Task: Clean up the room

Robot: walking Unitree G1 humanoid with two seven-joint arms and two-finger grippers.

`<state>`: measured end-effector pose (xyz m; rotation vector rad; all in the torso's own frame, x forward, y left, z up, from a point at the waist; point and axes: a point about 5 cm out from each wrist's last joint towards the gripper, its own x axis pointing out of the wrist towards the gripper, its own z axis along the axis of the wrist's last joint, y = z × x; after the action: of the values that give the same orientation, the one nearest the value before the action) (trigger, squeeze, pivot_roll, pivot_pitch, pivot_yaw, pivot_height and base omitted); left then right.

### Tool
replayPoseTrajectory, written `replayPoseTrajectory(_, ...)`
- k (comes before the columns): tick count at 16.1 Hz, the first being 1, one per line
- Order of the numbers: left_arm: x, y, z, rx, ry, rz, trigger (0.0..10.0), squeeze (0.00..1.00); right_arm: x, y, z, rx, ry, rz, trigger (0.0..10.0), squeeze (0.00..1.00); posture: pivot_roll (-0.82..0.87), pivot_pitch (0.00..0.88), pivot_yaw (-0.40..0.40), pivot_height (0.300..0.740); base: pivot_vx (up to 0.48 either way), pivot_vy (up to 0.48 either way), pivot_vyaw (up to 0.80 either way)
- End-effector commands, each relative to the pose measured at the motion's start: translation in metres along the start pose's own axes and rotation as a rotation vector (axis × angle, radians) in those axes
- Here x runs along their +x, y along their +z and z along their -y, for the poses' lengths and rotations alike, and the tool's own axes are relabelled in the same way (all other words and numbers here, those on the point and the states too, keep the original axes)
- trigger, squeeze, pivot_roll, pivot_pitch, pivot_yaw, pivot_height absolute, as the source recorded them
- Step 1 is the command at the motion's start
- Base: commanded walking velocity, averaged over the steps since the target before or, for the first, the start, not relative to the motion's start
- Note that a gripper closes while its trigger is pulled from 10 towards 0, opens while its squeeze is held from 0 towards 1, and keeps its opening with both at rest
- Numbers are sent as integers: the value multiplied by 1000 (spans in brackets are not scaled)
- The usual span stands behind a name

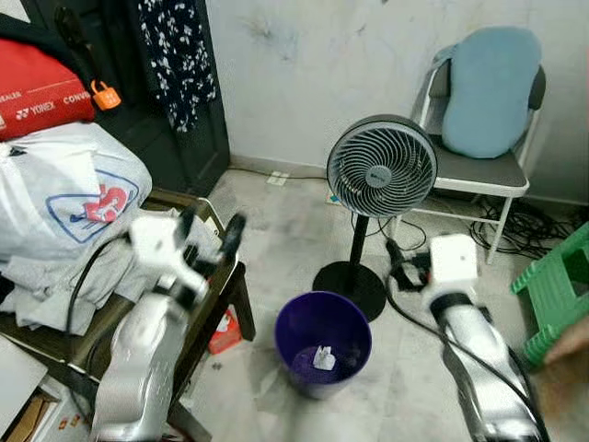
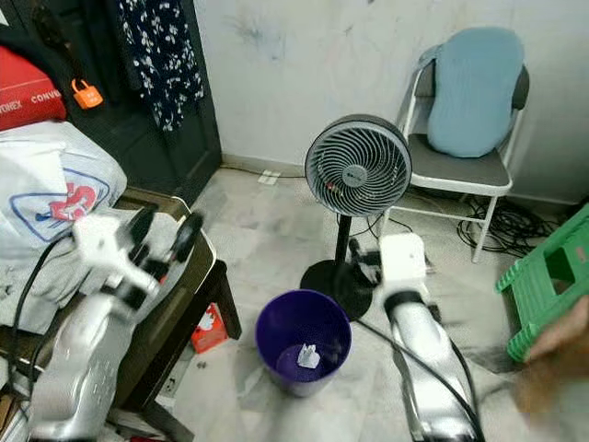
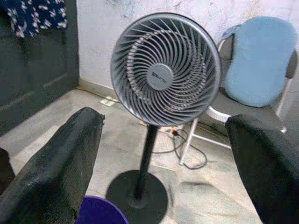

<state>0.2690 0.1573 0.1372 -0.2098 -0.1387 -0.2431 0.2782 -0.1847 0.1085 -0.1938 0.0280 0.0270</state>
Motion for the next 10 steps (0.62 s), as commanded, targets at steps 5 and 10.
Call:
replayPoseTrajectory(5, -14, -5, -3, 37, 50, -19, 10000, 0, -10, 8, 8, -49, 11, 42, 10000, 0, -87, 0, -5, 740, 0, 0, 0)
replayPoseTrajectory(10, -13, -5, -1, 39, 84, -5, 10000, 0, -7, 19, -6, -64, 44, 87, 10000, 0, -111, 0, 9, 740, 0, 0, 0)
